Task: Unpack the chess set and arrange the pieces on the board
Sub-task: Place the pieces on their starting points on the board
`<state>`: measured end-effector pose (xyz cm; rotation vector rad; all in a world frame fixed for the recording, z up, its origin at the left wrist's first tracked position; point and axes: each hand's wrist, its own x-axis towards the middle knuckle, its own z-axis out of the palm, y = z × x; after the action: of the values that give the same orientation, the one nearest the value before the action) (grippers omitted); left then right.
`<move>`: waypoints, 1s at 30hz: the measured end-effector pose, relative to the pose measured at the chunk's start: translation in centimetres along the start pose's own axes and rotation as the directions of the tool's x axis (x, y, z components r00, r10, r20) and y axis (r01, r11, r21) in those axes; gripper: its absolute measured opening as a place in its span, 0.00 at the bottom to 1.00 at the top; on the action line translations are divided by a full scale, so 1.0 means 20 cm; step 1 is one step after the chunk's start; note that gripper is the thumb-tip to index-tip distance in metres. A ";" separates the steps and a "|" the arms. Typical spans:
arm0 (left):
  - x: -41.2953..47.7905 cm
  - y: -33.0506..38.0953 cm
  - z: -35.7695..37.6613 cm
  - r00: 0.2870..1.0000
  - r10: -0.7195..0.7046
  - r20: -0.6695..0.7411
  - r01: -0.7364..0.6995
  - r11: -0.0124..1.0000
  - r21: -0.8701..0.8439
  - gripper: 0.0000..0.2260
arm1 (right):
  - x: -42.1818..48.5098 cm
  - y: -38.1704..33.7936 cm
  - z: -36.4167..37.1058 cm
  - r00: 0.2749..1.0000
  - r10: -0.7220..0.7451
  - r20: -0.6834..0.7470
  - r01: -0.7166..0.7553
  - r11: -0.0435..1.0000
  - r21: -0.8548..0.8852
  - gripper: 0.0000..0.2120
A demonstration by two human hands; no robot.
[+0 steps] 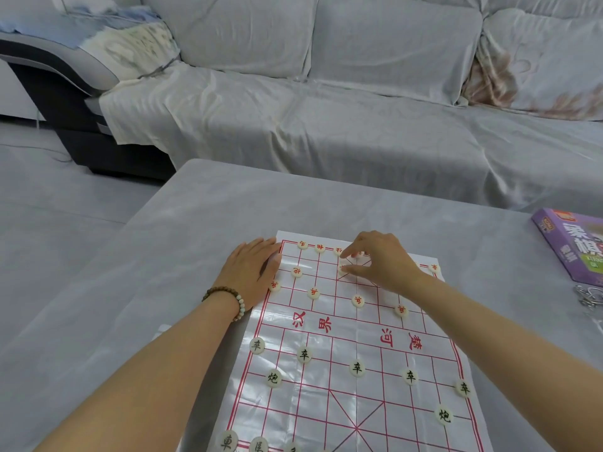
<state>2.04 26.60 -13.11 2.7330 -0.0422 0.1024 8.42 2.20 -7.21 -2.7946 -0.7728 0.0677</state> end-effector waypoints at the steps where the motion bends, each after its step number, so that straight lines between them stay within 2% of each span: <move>1: 0.00 0.00 0.00 1.000 -0.003 -0.005 0.003 1.000 -0.009 0.28 | -0.01 0.00 0.01 1.000 0.009 -0.011 -0.009 1.000 -0.022 0.14; 9: -0.01 0.01 -0.01 1.000 -0.015 -0.019 0.014 0.999 -0.038 0.29 | -0.02 -0.05 0.06 0.999 0.008 0.039 -0.010 0.999 0.043 0.12; 15: 0.00 0.00 -0.01 0.994 -0.101 -0.053 0.098 0.994 -0.053 0.21 | 0.11 -0.17 0.08 0.993 0.023 -0.114 -0.006 0.989 0.145 0.13; 19: 0.00 0.00 -0.01 0.993 -0.108 -0.055 0.104 0.991 -0.081 0.21 | 0.26 -0.31 0.12 0.982 0.036 -0.183 -0.020 0.996 0.092 0.13; 26: 0.00 -0.01 -0.01 0.988 -0.109 -0.110 0.093 0.985 -0.143 0.21 | 0.40 -0.42 0.23 0.976 0.096 -0.195 -0.096 0.995 0.012 0.14; 30: 0.01 -0.02 -0.01 0.987 -0.105 -0.120 0.084 0.983 -0.165 0.20 | 0.41 -0.41 0.27 0.961 0.174 -0.214 -0.165 0.984 0.062 0.14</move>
<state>2.17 26.94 -13.07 2.5576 0.1110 0.2371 10.72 14.42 -10.23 -2.7590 -0.4728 -0.1889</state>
